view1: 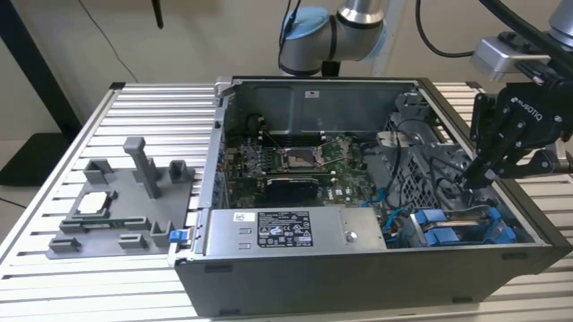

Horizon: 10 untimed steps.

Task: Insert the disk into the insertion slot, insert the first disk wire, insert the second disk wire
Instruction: 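Insert the first disk wire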

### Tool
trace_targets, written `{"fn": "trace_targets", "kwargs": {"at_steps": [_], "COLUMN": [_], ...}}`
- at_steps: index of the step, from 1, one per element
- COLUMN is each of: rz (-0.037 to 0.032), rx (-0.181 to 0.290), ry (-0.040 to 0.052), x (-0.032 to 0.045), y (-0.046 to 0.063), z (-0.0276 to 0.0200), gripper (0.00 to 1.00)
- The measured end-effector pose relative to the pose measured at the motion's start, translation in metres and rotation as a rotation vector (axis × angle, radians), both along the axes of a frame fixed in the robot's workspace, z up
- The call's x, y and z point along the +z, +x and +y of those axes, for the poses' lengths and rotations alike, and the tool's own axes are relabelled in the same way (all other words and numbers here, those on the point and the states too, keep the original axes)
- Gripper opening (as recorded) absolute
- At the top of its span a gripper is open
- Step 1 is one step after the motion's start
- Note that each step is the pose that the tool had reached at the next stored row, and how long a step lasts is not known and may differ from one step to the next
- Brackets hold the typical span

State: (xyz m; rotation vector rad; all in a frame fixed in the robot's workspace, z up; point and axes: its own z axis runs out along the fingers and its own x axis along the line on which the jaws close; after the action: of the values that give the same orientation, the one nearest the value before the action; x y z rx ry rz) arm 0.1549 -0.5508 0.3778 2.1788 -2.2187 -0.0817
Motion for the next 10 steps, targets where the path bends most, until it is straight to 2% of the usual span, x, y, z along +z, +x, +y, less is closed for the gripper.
{"fn": "trace_targets", "kwargs": {"at_steps": [10], "rz": [0.0000], "rx": [0.000], "ry": [-0.0024], "x": [-0.0034], "y": [0.0021], "z": [-0.0047], "gripper": [0.00]}}
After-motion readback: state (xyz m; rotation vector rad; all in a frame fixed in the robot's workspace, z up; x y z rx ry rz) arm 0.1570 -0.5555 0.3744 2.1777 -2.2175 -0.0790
